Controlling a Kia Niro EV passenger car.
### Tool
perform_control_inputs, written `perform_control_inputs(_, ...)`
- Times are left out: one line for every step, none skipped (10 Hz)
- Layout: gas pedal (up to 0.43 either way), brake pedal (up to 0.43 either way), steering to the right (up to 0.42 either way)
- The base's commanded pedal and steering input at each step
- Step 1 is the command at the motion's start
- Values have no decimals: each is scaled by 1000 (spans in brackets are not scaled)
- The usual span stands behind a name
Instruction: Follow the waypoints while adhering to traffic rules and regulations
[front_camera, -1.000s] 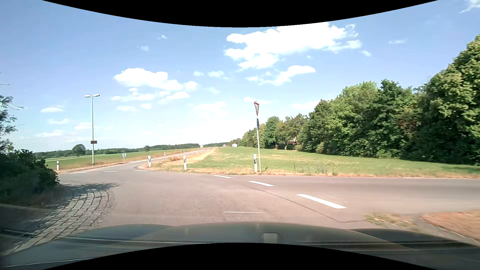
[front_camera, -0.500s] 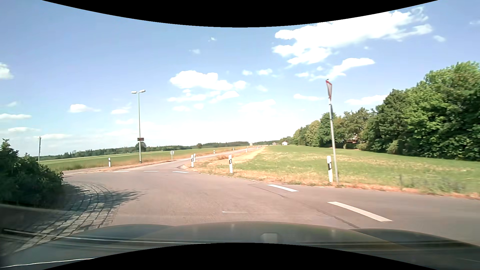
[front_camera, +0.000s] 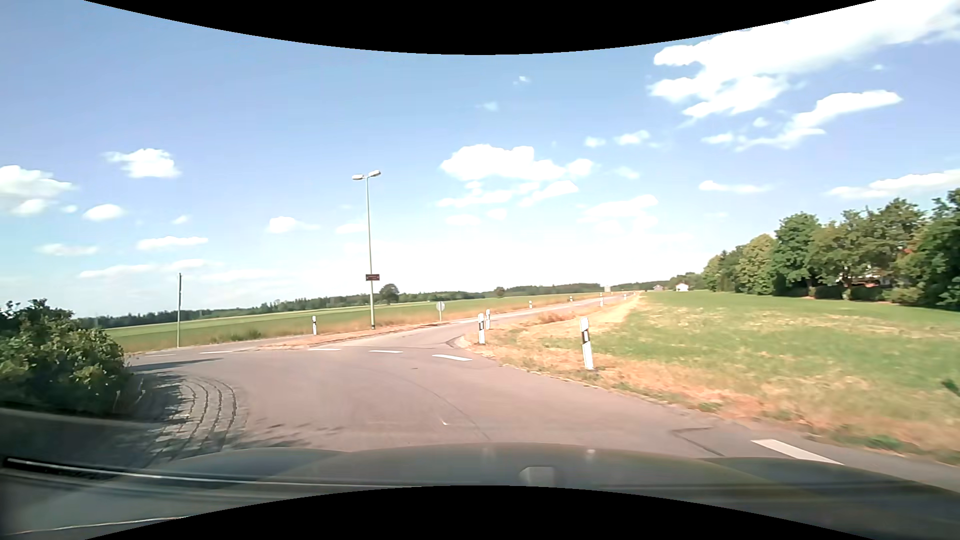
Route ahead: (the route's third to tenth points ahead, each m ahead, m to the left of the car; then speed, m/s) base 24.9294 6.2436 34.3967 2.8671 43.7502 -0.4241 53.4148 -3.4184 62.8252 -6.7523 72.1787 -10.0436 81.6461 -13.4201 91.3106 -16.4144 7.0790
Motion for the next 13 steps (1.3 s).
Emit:
perform_control_inputs(98,6,-255)
perform_control_inputs(98,6,-230)
perform_control_inputs(98,6,-207)
perform_control_inputs(98,6,-184)
perform_control_inputs(98,6,-168)
perform_control_inputs(98,6,-150)
perform_control_inputs(98,6,-121)
perform_control_inputs(98,6,-89)
perform_control_inputs(98,6,-66)
perform_control_inputs(98,6,-50)
perform_control_inputs(98,6,-34)
perform_control_inputs(98,6,-15)
perform_control_inputs(98,6,5)
